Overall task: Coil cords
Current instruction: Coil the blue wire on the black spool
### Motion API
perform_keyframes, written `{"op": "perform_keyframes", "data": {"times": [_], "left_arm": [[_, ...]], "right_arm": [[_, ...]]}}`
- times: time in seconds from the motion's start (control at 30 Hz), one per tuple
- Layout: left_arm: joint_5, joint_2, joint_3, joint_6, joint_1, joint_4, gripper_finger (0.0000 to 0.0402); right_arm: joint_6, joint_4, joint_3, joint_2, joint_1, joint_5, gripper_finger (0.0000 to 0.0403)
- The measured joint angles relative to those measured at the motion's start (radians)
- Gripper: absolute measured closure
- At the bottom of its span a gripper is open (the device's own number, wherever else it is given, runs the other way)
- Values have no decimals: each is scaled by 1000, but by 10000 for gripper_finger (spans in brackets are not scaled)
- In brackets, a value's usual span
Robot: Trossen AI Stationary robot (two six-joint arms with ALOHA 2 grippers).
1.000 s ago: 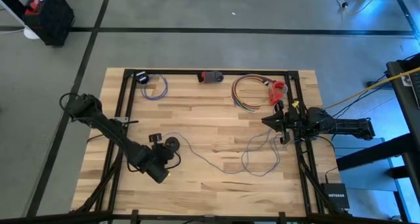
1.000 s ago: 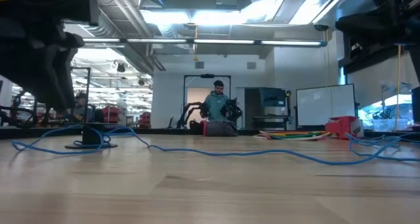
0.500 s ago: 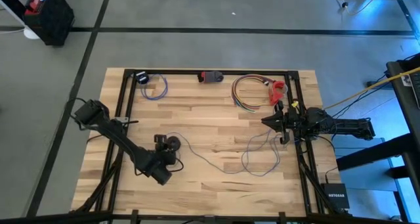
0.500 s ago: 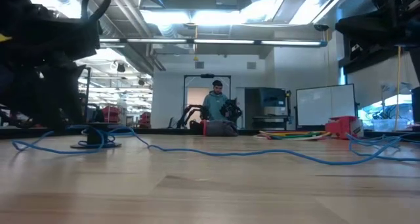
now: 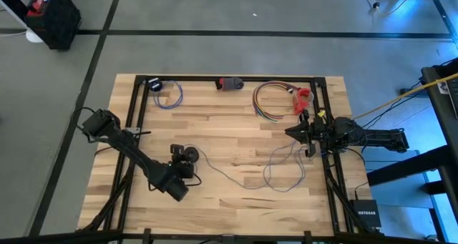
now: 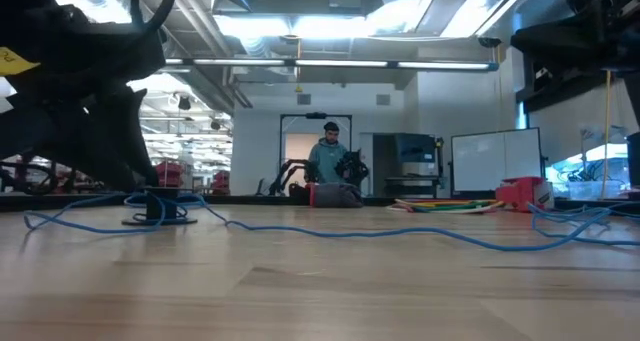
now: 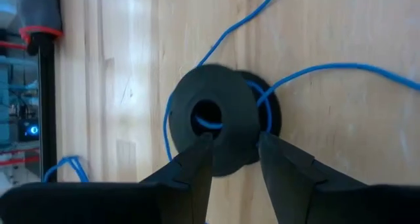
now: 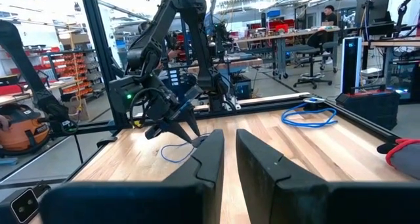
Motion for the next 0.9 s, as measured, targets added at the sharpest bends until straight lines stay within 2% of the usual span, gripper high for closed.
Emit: {"op": "perform_keyframes", "data": {"times": [0.27, 0.63, 0.73, 0.9], "left_arm": [[0, 13, -2, 94, 15, 45, 284], [-26, 26, -48, 59, 51, 43, 286], [-28, 26, -48, 63, 51, 44, 307], [-61, 24, -47, 12, 57, 38, 381]], "right_arm": [[0, -29, 0, 0, 0, 4, 356], [-3, -41, 0, 0, 0, 5, 356], [-3, -42, 0, 0, 0, 5, 356], [-4, -41, 0, 0, 0, 6, 356]]}}
